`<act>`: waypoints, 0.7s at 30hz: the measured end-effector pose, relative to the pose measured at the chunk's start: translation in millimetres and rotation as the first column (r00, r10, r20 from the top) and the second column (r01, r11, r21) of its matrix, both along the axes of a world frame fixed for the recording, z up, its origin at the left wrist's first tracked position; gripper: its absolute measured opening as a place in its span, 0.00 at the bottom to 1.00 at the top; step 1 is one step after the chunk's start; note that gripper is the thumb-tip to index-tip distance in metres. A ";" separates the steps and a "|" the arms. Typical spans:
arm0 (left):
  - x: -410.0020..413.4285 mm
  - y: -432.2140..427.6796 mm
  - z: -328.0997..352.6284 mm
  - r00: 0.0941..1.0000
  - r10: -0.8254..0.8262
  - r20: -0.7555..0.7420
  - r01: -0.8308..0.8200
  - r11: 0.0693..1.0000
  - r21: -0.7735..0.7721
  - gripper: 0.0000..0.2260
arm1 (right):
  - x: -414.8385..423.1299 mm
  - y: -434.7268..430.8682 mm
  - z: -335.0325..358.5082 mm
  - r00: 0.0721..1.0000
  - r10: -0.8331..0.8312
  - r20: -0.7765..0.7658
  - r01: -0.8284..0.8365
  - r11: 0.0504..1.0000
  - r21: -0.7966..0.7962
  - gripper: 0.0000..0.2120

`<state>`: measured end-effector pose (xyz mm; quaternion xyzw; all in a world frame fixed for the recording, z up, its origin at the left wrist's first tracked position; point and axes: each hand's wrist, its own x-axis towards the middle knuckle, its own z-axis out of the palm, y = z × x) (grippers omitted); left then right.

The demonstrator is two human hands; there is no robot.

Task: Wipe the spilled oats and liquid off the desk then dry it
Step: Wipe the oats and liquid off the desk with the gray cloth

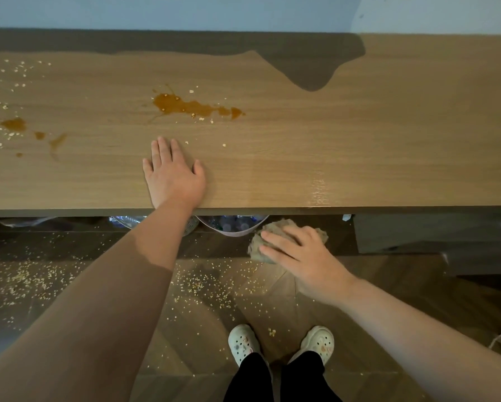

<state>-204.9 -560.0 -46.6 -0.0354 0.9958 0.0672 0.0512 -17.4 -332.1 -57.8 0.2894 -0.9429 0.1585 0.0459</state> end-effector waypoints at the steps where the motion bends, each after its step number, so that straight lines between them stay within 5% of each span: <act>1: 0.1 0.0 -0.3 1.000 0.002 -0.002 -0.002 1.000 0.001 0.30 | -4.4 6.9 0.8 0.997 -0.053 -0.050 0.052 0.998 -0.034 0.31; 3: 0.2 0.1 -0.7 1.000 0.003 -0.007 -0.003 1.000 0.000 0.30 | -25.2 22.1 8.8 0.946 -0.306 -0.110 0.289 0.946 -0.146 0.30; 6: -0.2 -0.2 -0.1 1.000 0.005 -0.006 -0.005 1.000 0.005 0.30 | -54.9 36.9 15.0 0.787 -0.616 0.028 0.605 0.763 -0.226 0.33; 8: 0.1 0.1 0.0 1.000 0.005 -0.007 -0.005 1.000 0.005 0.30 | -53.0 27.7 7.1 0.825 -0.566 0.012 0.557 0.808 -0.191 0.35; 10: 0.0 0.2 -0.4 1.000 0.005 -0.010 -0.004 1.000 0.005 0.30 | -33.3 14.2 -6.2 0.960 -0.268 -0.078 0.262 0.961 -0.085 0.34; 13: 0.8 0.3 -0.9 1.000 0.006 -0.010 -0.005 1.000 0.012 0.30 | 1.7 1.1 -12.5 0.985 0.130 -0.112 -0.115 0.984 0.133 0.24; 18: 0.4 -0.5 -0.8 1.000 0.006 -0.012 -0.006 1.000 0.009 0.30 | -13.9 24.5 -4.2 0.970 -0.103 -0.222 0.137 0.980 0.144 0.23; 21: 1.0 -0.3 0.0 1.000 0.006 -0.011 -0.005 1.000 0.009 0.30 | -10.5 43.9 -12.0 0.968 -0.185 -0.170 0.231 0.923 0.308 0.25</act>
